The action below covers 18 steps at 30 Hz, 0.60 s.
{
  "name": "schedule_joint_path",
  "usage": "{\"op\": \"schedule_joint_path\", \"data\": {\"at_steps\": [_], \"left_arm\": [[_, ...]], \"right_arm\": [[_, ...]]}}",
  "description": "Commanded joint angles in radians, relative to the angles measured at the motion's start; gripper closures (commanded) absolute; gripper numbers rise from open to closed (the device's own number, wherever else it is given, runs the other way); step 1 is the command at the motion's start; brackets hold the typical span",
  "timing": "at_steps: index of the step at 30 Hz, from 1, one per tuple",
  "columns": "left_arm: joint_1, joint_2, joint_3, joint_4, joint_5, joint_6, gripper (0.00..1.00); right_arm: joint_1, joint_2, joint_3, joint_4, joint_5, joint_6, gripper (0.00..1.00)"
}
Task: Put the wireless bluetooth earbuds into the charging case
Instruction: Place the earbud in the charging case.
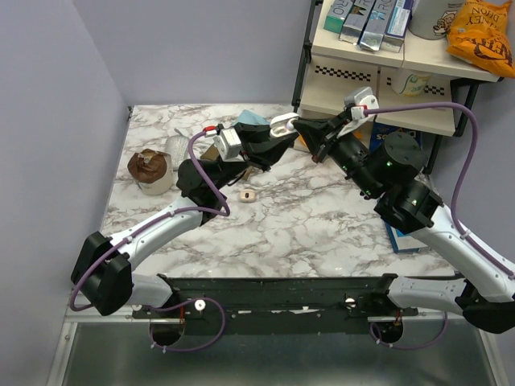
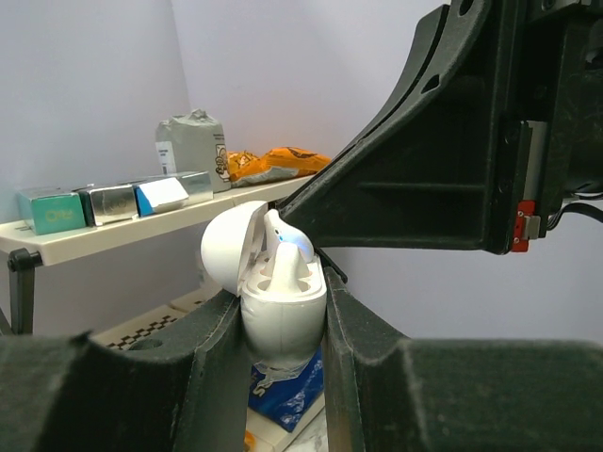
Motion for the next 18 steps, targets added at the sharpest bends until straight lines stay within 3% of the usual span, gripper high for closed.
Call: {"op": "schedule_joint_path", "data": {"at_steps": [1,9,18], "left_arm": [[-0.007,-0.019,-0.007,0.033,0.000,0.004,1.00],[-0.008,-0.022,-0.013,0.051,-0.014,-0.005,1.00],[-0.007,-0.016,-0.015,0.059,-0.018,-0.009,1.00]], "right_arm": [[0.008,0.005,-0.025,0.043,0.013,-0.036,0.99],[0.013,-0.023,-0.081,0.057,-0.016,-0.067,0.99],[0.014,-0.061,-0.099,0.055,0.018,-0.079,0.83]]}}
